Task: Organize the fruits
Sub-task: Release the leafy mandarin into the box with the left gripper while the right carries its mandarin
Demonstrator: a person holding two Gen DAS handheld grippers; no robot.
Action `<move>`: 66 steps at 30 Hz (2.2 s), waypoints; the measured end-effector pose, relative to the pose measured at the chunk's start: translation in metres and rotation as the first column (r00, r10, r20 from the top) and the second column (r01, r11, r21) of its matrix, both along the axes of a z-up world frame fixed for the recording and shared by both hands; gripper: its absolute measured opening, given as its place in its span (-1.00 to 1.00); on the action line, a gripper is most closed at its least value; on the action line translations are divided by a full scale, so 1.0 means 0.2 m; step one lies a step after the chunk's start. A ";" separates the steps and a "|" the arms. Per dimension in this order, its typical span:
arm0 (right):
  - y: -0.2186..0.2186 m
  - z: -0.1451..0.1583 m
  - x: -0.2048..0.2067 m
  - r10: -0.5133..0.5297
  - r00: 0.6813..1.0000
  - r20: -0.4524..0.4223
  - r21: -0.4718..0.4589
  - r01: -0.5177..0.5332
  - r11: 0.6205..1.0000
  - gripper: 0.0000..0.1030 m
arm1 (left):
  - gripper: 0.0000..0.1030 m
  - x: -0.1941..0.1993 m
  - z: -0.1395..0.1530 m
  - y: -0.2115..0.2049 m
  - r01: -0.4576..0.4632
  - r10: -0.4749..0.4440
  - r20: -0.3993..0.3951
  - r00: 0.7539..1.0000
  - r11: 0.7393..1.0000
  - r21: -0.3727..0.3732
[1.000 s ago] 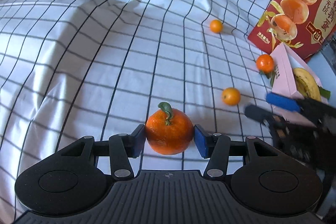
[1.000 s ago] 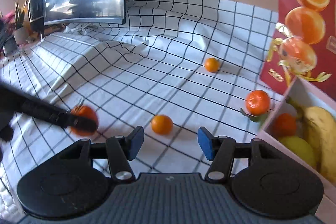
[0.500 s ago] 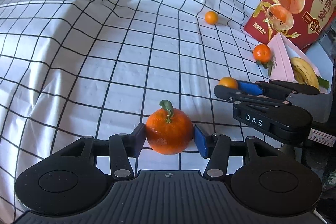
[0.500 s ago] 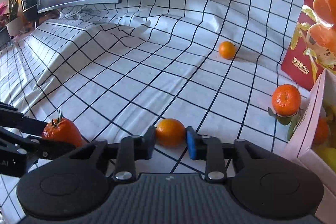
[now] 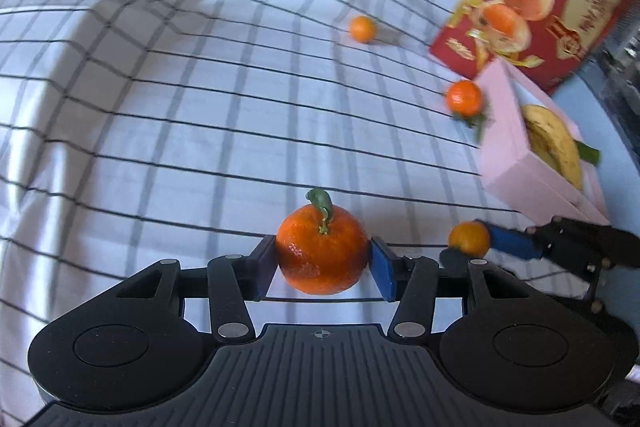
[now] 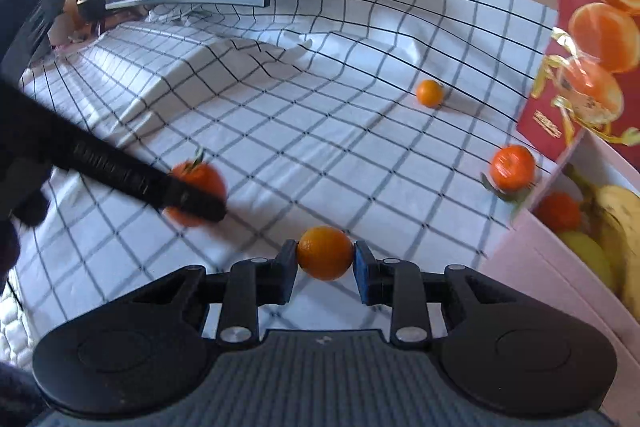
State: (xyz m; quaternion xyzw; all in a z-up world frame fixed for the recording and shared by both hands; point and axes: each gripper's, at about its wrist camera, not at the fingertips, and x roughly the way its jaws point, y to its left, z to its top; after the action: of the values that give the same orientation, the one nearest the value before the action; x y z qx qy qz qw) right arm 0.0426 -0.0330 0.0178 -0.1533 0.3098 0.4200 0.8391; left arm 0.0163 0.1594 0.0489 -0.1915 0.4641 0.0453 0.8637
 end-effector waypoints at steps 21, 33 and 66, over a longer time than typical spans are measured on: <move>-0.60 0.04 -0.13 -0.318 0.948 0.018 0.004 0.318 0.948 -0.43 | 0.06 0.22 0.29 -0.55 0.401 -0.396 0.134 0.908 0.916 -0.012; -1.02 0.47 -0.13 -0.563 0.798 0.218 0.236 0.516 0.823 -0.43 | 0.06 0.73 0.97 -0.92 0.481 -0.493 0.467 0.734 0.863 0.156; -1.03 0.23 0.22 -0.645 0.764 0.015 0.188 0.632 0.752 -0.43 | 0.02 1.35 0.26 -1.04 0.468 -0.460 0.154 0.874 0.884 -0.015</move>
State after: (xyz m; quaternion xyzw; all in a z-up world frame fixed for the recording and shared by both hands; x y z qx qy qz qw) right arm 0.0874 -0.2385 0.0628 0.0179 0.2728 0.1268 0.9535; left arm 0.2867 -0.0494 0.1018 -0.0999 0.4330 -0.1894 0.8756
